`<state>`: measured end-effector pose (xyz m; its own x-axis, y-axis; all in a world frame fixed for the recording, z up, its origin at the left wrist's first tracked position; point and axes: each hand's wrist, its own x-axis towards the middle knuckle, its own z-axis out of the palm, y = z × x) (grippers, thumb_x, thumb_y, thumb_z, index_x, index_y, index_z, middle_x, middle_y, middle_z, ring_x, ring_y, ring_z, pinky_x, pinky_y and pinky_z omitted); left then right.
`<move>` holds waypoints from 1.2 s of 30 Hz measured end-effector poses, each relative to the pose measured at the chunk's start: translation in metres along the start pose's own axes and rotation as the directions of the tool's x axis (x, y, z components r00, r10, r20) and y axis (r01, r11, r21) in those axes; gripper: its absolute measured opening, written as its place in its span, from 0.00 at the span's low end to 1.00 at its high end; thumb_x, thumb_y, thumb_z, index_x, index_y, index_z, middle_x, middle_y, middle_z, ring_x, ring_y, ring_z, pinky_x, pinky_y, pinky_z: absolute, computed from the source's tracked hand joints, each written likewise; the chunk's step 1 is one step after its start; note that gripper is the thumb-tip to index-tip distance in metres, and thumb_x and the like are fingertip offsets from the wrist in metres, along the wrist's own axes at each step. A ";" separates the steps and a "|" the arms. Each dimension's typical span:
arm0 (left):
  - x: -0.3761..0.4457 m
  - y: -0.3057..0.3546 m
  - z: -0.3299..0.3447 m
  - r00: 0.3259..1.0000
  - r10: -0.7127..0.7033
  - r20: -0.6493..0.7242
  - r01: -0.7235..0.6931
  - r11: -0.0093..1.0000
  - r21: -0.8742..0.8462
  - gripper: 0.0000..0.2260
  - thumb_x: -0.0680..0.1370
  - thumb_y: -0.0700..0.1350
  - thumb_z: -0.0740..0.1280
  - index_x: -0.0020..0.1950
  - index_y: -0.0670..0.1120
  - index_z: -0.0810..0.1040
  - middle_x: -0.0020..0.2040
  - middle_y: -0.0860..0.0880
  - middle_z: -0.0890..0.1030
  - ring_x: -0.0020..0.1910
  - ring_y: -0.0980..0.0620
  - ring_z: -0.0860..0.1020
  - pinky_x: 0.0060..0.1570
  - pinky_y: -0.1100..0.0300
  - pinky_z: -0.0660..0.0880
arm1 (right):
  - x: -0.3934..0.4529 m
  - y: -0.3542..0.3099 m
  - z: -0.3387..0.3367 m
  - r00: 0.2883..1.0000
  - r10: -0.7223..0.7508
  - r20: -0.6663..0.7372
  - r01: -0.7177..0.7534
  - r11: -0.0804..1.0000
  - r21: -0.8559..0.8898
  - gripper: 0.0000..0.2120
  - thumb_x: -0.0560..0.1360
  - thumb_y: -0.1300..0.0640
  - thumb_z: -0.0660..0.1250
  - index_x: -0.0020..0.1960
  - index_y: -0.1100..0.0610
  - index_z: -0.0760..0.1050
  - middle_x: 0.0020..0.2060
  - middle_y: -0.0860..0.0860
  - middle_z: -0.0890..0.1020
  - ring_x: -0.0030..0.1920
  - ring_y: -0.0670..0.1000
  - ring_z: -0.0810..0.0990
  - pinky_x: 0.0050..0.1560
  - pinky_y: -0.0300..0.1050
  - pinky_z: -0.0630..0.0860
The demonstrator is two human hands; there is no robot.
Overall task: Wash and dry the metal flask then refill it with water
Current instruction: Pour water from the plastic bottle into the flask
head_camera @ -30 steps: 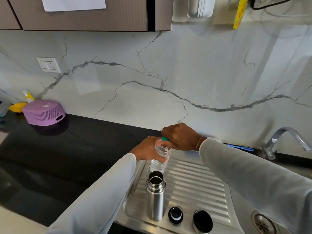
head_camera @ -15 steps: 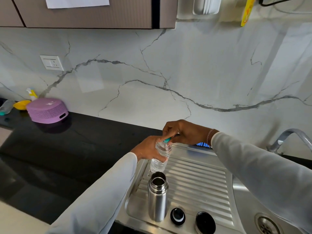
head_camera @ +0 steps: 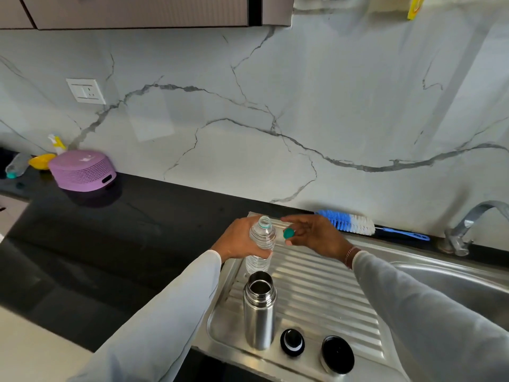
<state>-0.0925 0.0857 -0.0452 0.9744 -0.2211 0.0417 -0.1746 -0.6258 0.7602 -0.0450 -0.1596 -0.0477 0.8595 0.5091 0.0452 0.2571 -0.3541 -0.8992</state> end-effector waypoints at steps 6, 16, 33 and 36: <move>-0.010 -0.007 0.010 0.994 -0.065 -0.085 0.056 0.993 -0.101 0.21 0.65 0.43 0.84 0.52 0.53 0.80 0.48 0.53 0.86 0.48 0.54 0.85 0.52 0.56 0.83 | -0.010 0.065 0.026 0.986 0.166 0.011 -0.160 0.964 -0.210 0.15 0.67 0.63 0.81 0.49 0.49 0.82 0.44 0.48 0.87 0.45 0.45 0.85 0.51 0.41 0.80; -0.014 -0.009 0.017 0.992 -0.099 -0.083 0.094 0.994 -0.060 0.21 0.66 0.43 0.84 0.51 0.57 0.78 0.48 0.54 0.85 0.48 0.53 0.85 0.51 0.60 0.82 | -0.026 0.141 0.052 0.957 0.282 -0.070 -0.267 0.757 -0.596 0.13 0.70 0.37 0.74 0.54 0.31 0.80 0.58 0.44 0.74 0.63 0.53 0.68 0.66 0.50 0.62; -0.011 0.014 0.026 0.983 -0.125 -0.133 0.121 0.992 -0.039 0.35 0.61 0.57 0.84 0.62 0.59 0.69 0.57 0.59 0.71 0.64 0.48 0.75 0.66 0.45 0.76 | -0.023 0.028 0.057 0.996 -0.085 0.034 0.090 0.977 -0.192 0.45 0.59 0.36 0.82 0.72 0.45 0.70 0.63 0.40 0.80 0.62 0.38 0.78 0.64 0.38 0.74; -0.007 0.019 0.025 0.974 -0.133 -0.183 0.120 0.990 -0.078 0.37 0.56 0.64 0.83 0.60 0.59 0.72 0.56 0.55 0.77 0.60 0.48 0.79 0.62 0.44 0.79 | -0.025 0.014 0.074 0.973 -0.167 -0.158 0.112 0.945 -0.306 0.43 0.61 0.30 0.77 0.68 0.51 0.71 0.55 0.45 0.85 0.53 0.47 0.84 0.54 0.48 0.81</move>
<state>-0.1062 0.0567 -0.0470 0.9983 0.0047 0.0580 -0.0442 -0.5872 0.8082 -0.0955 -0.1195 -0.0935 0.8634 0.4305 0.2631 0.4750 -0.5177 -0.7116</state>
